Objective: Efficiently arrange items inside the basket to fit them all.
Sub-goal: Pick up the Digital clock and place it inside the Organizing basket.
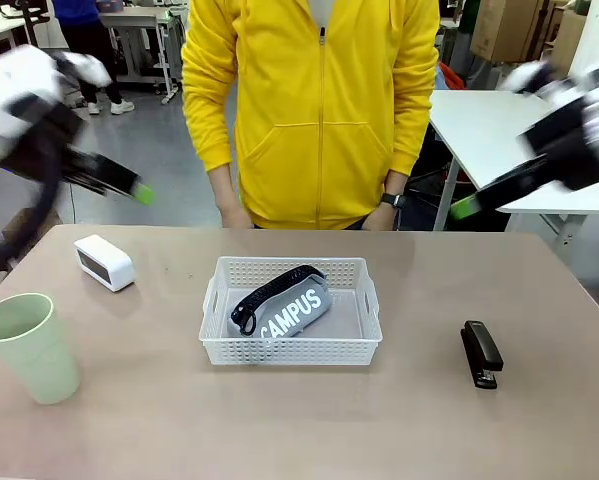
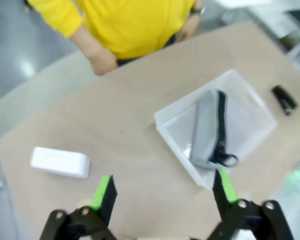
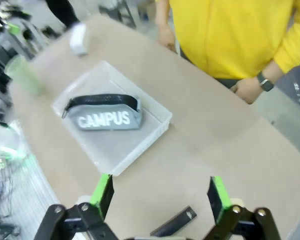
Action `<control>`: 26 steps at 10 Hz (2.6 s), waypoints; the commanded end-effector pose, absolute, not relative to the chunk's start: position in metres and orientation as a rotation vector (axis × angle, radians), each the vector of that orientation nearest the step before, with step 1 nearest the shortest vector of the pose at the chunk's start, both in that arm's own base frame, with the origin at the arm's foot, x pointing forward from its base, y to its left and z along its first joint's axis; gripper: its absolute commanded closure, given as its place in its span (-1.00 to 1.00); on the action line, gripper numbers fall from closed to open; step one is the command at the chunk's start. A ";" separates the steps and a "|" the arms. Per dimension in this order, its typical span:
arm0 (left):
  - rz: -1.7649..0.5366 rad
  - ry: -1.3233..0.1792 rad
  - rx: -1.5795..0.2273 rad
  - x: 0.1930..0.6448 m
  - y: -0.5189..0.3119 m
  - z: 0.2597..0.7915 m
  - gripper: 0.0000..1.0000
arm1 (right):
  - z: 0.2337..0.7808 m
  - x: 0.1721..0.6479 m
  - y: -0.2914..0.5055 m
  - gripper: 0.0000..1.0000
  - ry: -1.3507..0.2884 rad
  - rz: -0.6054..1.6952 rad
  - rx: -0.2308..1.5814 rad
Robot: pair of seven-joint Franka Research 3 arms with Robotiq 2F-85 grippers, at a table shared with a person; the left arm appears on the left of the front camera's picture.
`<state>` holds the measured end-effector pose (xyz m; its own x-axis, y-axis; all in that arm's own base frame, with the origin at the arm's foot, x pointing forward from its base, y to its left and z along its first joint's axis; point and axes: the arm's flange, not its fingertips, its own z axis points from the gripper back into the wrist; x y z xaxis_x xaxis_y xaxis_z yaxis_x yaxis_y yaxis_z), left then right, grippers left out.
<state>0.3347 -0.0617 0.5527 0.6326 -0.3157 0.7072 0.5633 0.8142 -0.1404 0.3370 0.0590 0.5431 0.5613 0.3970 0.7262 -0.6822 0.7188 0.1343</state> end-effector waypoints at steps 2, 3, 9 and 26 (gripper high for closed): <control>-0.314 -0.883 -0.451 0.213 0.059 0.533 -1.00 | 0.570 0.307 -0.081 -1.00 -0.822 0.480 0.698; -0.214 -0.924 -0.472 0.194 0.090 0.527 -1.00 | 0.566 0.300 -0.123 -1.00 -0.846 0.377 0.734; 0.104 -1.062 -0.758 0.160 0.163 0.460 -1.00 | 0.481 0.282 -0.247 -1.00 -0.854 -0.053 0.968; -0.094 -0.321 -0.373 0.348 0.153 0.556 -1.00 | 0.481 0.276 -0.252 -1.00 -0.837 -0.064 0.948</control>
